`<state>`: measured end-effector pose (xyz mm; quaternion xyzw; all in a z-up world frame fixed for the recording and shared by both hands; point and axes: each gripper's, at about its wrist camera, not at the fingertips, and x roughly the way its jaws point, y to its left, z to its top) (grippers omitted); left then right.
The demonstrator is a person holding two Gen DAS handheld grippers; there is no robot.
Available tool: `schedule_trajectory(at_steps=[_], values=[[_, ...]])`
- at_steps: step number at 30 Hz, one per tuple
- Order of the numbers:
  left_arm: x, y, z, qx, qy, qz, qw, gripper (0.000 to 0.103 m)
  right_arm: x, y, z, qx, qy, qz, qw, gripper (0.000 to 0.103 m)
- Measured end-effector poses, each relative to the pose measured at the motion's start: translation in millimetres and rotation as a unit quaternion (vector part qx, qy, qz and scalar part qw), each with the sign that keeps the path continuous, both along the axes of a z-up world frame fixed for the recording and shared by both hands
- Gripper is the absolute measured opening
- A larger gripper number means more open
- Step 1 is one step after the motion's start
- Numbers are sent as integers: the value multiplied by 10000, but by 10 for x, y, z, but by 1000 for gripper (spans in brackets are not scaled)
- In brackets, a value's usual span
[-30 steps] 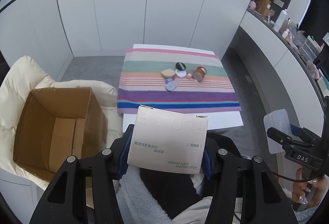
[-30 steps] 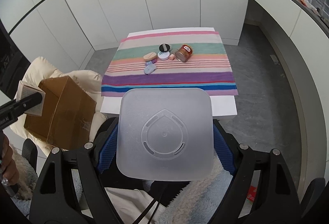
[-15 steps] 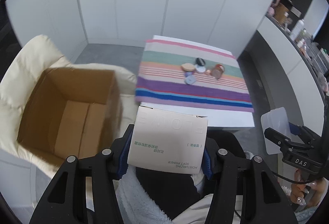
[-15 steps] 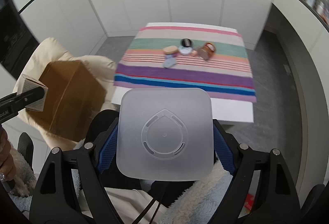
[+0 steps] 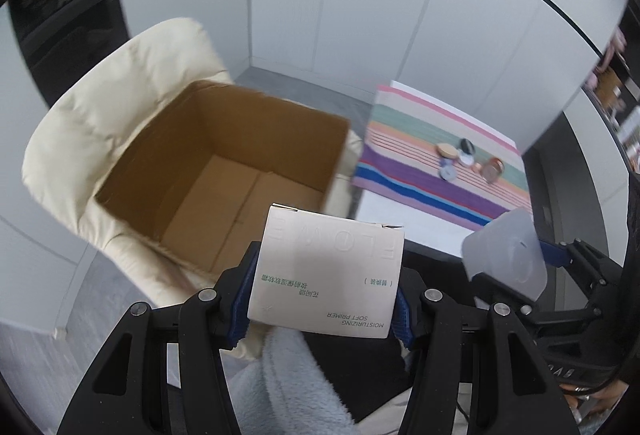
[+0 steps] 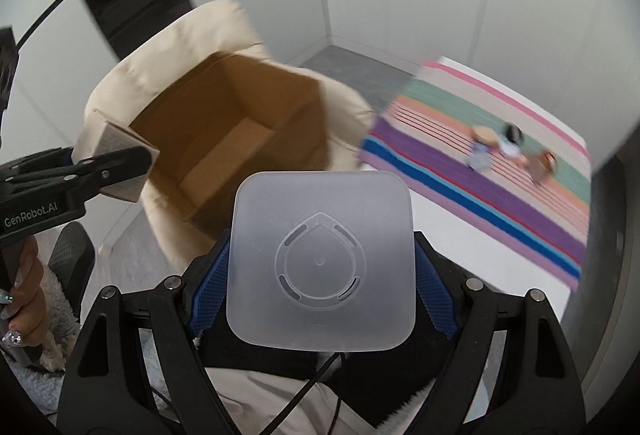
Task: Organize objects
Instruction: 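Carry the wooden block and frosted case with both tools over the cardboard box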
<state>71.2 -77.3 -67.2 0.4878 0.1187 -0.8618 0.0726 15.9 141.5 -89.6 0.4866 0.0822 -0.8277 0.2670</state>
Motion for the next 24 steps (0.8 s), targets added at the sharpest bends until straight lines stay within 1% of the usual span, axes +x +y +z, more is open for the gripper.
schedule_trajectory(at_steps=[4, 7, 11, 14, 16, 20, 22, 24], values=[[20, -167, -64, 73, -3, 167, 9998, 56, 7, -405, -74, 117, 58, 393, 9991, 85], [-48, -233, -182, 125, -112, 193, 9997, 56, 26, -547, -132, 197, 94, 520, 9984, 85], [-162, -310, -400, 342, -382, 215, 9985, 56, -20, -682, -240, 199, -56, 585, 9981, 85], [-224, -368, -481, 405, -473, 278, 9977, 56, -60, -723, -263, 248, 31, 594, 9979, 85], [-242, -404, -475, 377, -452, 317, 9978, 56, -90, -758, -274, 284, 63, 606, 9977, 85], [-287, -494, -428, 192, -289, 444, 9984, 56, -184, -862, -317, 348, 73, 742, 9966, 85], [-357, -566, -441, -39, -227, 530, 9983, 56, -271, -917, -344, 415, 122, 746, 9963, 85], [-448, -667, -470, -157, -199, 639, 9976, 56, -385, -995, -367, 451, 169, 742, 9961, 85]])
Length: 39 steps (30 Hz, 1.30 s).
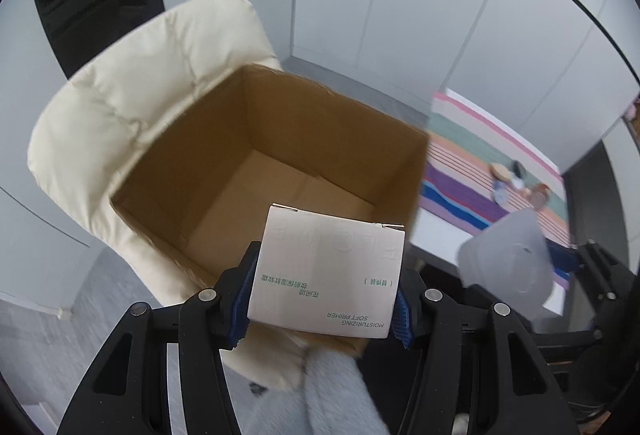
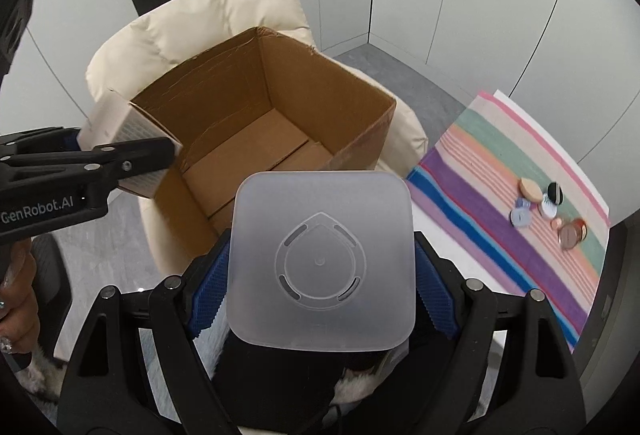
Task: Organize objects
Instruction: 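Carry the wooden block and frosted case with both tools over the cardboard box, then open the left tool dropping the block while the right tool releases the case into the box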
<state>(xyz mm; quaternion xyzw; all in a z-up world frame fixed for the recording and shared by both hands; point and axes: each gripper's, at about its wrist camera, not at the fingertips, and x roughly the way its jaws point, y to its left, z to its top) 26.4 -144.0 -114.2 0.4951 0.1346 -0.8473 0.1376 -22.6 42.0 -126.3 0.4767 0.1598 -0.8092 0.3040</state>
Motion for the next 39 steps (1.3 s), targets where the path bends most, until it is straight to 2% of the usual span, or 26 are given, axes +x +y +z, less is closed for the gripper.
schedule_trajectory(at_steps=[5, 8, 13, 17, 22, 24, 25, 26, 28, 31, 39], values=[[-248, -320, -72, 102, 113, 353, 9993, 56, -239, -222, -22, 5, 93, 49, 9999, 85], [-468, -536, -82, 136, 67, 509, 9986, 56, -399, -377, -63, -47, 4, 71, 10000, 85], [-697, -802, -26, -199, 167, 797, 9965, 56, -648, -681, -113, -79, -48, 135, 9999, 85], [-751, -990, -158, -403, -129, 1163, 9923, 57, -825, -922, -133, -88, -58, 140, 9998, 85], [-739, -1188, -331, -51, -193, 1266, 9918, 57, -943, -1119, -219, 31, -53, 110, 9999, 85], [-743, -1173, -352, 140, -103, 1131, 9934, 63, -978, -1150, -263, -88, -129, 79, 9998, 85], [-756, -1165, -368, 230, -114, 1068, 9940, 74, -1006, -1137, -281, -272, -208, 8, 9994, 85], [-768, -1148, -397, 284, -182, 1037, 9940, 88, -1028, -1122, -299, -359, -275, -65, 9990, 90], [-794, -1104, -440, 246, -298, 966, 9946, 97, -1077, -1086, -348, -524, -427, -193, 9975, 101], [-833, -1031, -475, 79, -378, 842, 9957, 96, -1117, -1055, -388, -555, -438, -275, 9971, 101], [-798, -1065, -488, 250, -331, 891, 9952, 96, -1172, -967, -424, -473, -420, -402, 9972, 101]])
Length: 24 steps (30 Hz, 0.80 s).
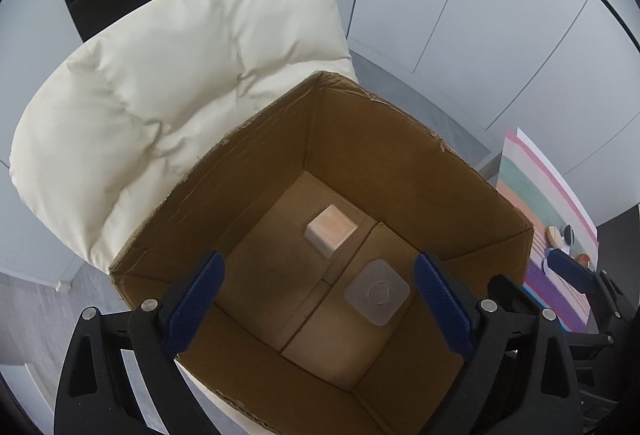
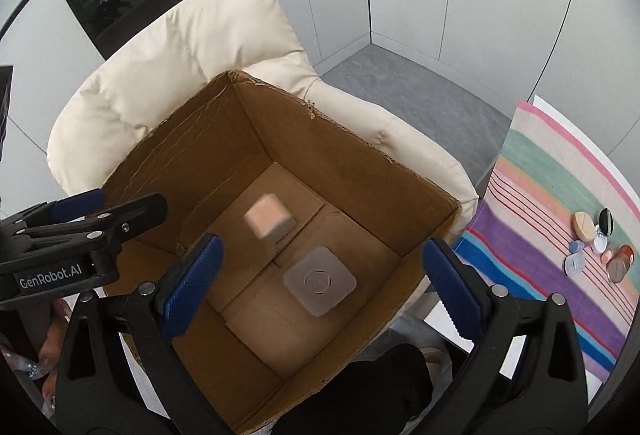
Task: Organize objects
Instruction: 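Open the left tool dropping the block while the right tool releases the case into the box, then move both tools back from the box toward the striped cloth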
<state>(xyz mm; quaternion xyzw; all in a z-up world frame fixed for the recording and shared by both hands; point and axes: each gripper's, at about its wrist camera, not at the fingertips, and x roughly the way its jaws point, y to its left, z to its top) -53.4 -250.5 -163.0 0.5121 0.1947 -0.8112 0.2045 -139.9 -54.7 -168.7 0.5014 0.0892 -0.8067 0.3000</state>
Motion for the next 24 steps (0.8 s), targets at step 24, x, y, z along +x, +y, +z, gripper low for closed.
schedule_trajectory(at_steps=[24], values=[[631, 534, 321, 133, -20, -886, 9960, 96, 378, 489, 269, 101, -84, -371, 9992, 101]])
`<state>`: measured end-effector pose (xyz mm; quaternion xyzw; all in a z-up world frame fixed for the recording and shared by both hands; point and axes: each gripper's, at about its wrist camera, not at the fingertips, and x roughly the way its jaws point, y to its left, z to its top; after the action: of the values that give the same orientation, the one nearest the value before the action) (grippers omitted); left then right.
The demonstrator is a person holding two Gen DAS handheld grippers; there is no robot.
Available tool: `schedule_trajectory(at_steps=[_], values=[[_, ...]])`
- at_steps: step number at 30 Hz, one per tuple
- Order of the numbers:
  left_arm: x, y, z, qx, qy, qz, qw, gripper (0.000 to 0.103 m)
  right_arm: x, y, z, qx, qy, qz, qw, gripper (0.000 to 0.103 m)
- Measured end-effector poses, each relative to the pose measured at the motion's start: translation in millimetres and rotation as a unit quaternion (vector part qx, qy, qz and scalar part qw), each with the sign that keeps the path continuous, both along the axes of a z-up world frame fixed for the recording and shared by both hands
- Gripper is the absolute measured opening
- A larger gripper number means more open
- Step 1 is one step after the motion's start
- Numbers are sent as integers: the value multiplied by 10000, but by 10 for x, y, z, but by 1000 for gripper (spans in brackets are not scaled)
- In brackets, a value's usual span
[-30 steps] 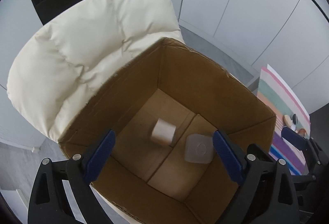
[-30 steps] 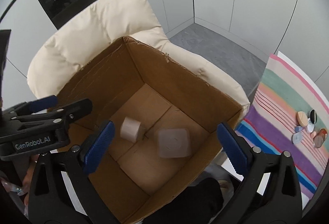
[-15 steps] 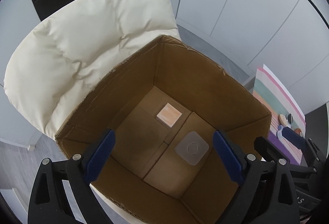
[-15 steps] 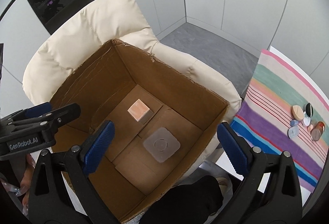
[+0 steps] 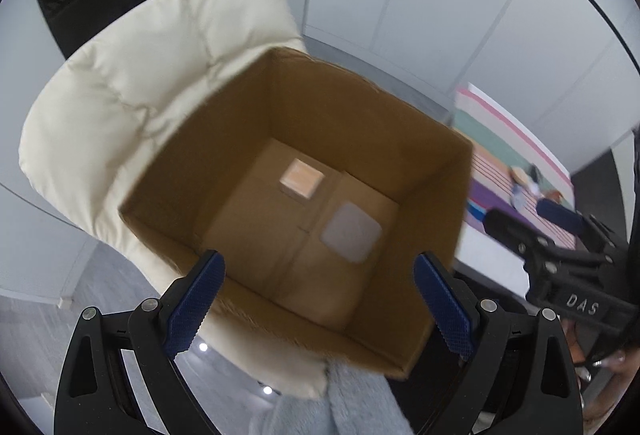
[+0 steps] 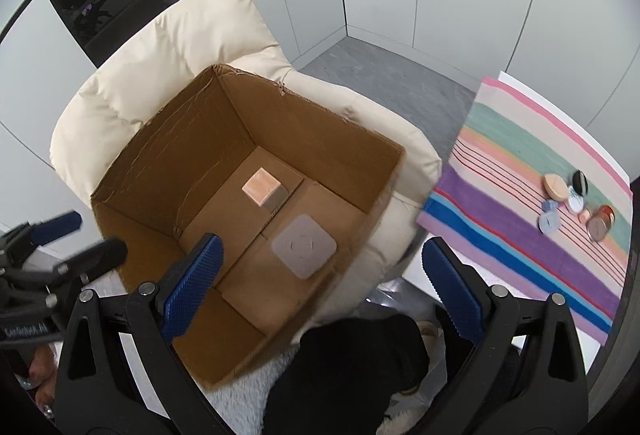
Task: Organize objects
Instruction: 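Move both tools back from the box toward the striped cloth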
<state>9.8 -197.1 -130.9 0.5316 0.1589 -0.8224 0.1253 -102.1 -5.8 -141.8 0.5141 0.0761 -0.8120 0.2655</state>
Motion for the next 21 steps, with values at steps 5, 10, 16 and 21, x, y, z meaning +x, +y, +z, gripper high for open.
schedule_trajectory(at_steps=[5, 10, 16, 21], values=[[215, 236, 177, -165, 231, -176, 9994, 96, 270, 197, 156, -8, 134, -14, 9999, 101], [435, 398, 200, -53, 239, -228, 9994, 96, 527, 330, 237, 17, 143, 75, 9999, 101], [730, 576, 36, 332, 133, -231, 9991, 96, 854, 498, 287, 33, 143, 184, 9997, 101], [717, 645, 53, 171, 245, -235, 9993, 96, 957, 604, 238, 97, 135, 177, 9997, 101]])
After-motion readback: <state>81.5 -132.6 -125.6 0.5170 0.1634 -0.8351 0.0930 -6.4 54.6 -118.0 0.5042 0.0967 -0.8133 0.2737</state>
